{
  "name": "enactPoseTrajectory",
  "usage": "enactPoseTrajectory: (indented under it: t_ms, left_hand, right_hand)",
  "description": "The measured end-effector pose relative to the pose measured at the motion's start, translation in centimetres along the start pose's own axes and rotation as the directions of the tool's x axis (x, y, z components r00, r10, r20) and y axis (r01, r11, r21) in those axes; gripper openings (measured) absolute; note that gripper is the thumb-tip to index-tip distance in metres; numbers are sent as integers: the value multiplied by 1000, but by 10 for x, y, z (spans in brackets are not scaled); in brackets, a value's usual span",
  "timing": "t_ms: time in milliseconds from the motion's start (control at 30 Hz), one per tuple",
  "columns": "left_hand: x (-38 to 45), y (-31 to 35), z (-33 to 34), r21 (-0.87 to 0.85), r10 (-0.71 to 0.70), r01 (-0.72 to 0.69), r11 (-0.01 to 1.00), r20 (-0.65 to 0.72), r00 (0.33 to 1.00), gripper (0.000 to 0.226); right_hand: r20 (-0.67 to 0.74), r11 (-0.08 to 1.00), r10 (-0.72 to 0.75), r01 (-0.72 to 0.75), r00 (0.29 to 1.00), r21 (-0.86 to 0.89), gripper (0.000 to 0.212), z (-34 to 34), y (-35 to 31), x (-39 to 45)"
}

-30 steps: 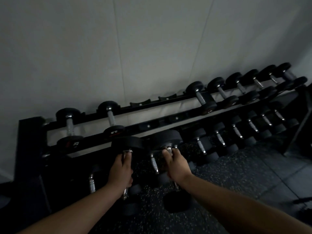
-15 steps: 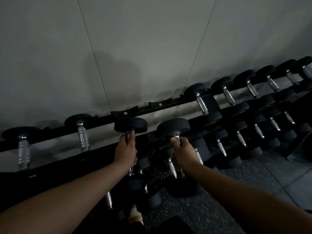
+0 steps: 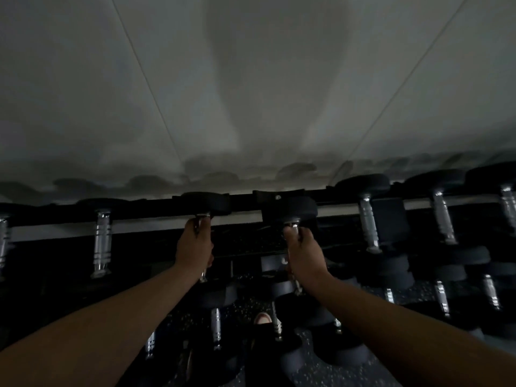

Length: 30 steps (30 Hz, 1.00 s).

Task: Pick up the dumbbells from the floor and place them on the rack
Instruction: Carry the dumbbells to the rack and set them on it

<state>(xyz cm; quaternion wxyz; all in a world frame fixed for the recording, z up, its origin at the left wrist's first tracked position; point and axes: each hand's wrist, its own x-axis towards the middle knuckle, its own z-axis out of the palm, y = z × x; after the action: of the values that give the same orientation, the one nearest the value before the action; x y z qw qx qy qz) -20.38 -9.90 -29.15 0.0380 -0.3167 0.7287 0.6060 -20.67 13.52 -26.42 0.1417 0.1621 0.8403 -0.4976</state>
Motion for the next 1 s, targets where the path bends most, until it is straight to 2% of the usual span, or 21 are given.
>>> enactPoseTrajectory:
  t_ms: [233,433,700,933,1000]
  left_hand:
    - [37,-4,6,-57,-85,83,995,-47,995,38]
    - [57,-14,13,-41,-84,81,996,-66,994,37]
    - [63,-21,12,-9,-69,69,998,-143,987,61]
    - [65,-27,10,100,13,5,995,-184,983,47]
    - [65,-28,9,119,25,-2,993,-187,982,34]
  right_hand:
    - [64,1000,-13,12,998,11,34,2,10,61]
    - [76,1000,-25,24,997,9,34,2,13,86]
    - [35,1000,-5,4,999,29,30,13,10,99]
    - [34,1000,7,-8,999,12,32,25,13,103]
    - [38,1000,16,-16,999,10,32,26,13,106]
